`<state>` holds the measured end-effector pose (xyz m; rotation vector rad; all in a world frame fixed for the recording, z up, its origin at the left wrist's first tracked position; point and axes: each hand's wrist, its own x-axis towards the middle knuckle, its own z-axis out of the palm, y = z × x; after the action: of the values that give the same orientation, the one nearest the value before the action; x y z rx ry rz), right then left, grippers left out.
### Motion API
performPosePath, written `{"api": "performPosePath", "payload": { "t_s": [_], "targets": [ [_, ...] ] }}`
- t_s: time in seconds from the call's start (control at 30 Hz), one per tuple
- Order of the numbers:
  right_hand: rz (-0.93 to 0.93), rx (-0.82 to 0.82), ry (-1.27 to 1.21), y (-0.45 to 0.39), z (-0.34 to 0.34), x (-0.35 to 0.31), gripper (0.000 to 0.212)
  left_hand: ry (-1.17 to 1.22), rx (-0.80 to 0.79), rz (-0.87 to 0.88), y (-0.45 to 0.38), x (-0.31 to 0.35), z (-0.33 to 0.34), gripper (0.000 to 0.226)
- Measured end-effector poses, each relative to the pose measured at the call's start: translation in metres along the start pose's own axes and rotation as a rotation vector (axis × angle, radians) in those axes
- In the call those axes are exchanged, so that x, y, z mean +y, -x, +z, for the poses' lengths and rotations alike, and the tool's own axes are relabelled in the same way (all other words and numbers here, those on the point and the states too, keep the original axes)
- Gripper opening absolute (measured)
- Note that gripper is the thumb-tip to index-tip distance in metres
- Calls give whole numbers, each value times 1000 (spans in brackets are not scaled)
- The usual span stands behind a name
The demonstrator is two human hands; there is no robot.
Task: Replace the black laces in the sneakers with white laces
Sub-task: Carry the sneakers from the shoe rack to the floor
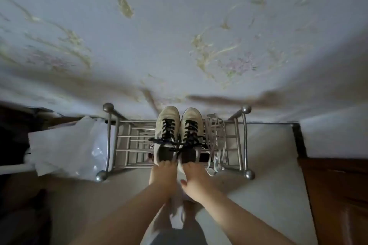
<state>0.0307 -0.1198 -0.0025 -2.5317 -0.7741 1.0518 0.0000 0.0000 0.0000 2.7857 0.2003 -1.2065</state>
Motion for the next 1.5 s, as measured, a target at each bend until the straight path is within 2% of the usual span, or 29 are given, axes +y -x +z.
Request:
{"api": "performPosePath", "payload": {
  "t_s": [0.07,0.17,0.23,0.27,0.4,0.53,0.7,0.77,0.83,0.93,1.03,1.17,1.33,1.5],
  "targets": [
    [57,5,28,-10,7,2,33,3,22,-24,-6,0,9,45],
    [46,31,101,-23,22,7,49,-23,68,-41,-13,-5,24,64],
    [43,59,156,-31,30,9,52,-94,65,-29,-13,-8,28,64],
    [10,123,203,-37,34,12,51,-129,78,-24,-15,-9,29,63],
    [-52,260,280,-43,40,13,48,-235,125,52,-14,-8,22,41],
    [-97,334,287,-17,34,9,50,-245,235,79,11,-8,14,54],
    [-177,414,255,31,42,-16,51,-198,291,105,71,-18,12,33],
    [-196,437,279,54,54,-33,57,-203,290,122,97,-26,22,30],
    [-204,445,314,78,67,-53,52,-187,310,152,125,-38,36,28],
    [-174,458,338,119,93,-92,43,-80,347,176,177,-60,64,25],
    [-117,458,304,168,127,-137,35,-28,315,188,239,-80,101,27],
    [-107,442,352,229,175,-183,42,-25,293,188,312,-94,151,30],
    [-104,427,404,289,228,-211,39,-112,341,235,382,-100,198,29],
    [-140,462,422,343,282,-223,38,-152,315,212,433,-91,255,26]
  ]
}}
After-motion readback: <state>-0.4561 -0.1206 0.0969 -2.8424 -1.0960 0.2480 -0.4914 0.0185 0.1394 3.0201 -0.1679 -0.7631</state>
